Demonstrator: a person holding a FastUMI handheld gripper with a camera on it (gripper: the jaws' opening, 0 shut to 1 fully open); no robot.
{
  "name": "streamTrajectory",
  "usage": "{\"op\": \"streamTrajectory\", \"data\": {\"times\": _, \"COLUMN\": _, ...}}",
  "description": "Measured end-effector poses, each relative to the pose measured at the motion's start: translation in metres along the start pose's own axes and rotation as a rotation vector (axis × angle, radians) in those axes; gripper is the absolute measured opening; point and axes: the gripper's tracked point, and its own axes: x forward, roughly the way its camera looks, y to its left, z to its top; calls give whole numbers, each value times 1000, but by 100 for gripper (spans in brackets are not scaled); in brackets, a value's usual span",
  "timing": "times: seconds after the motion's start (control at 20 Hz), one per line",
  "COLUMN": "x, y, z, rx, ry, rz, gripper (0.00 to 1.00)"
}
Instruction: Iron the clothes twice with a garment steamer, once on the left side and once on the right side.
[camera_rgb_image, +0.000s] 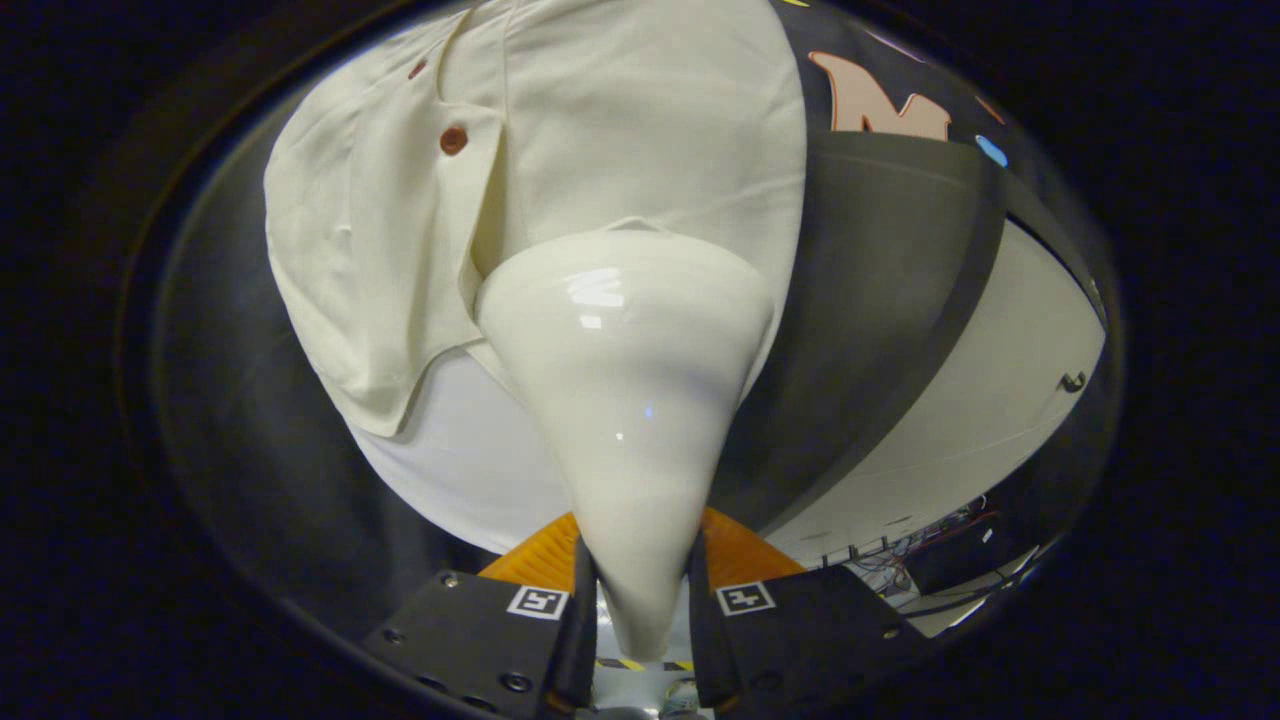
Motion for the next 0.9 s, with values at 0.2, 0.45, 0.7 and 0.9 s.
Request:
{"op": "streamTrajectory", "data": {"times": 0.2, "x": 7, "y": -1, "z": -7, "rx": 6, "ry": -23, "rz": 2, "gripper": 39}}
{"op": "streamTrajectory", "data": {"times": 0.45, "x": 12, "y": 0, "z": -14, "rx": 13, "ry": -40, "rz": -4, "gripper": 39}}
{"op": "streamTrajectory", "data": {"times": 0.7, "x": 5, "y": 0, "z": -11, "rx": 22, "ry": -66, "rz": -16, "gripper": 39}}
{"op": "streamTrajectory", "data": {"times": 0.9, "x": -24, "y": -2, "z": -2, "rx": 43, "ry": -89, "rz": -37, "gripper": 39}}
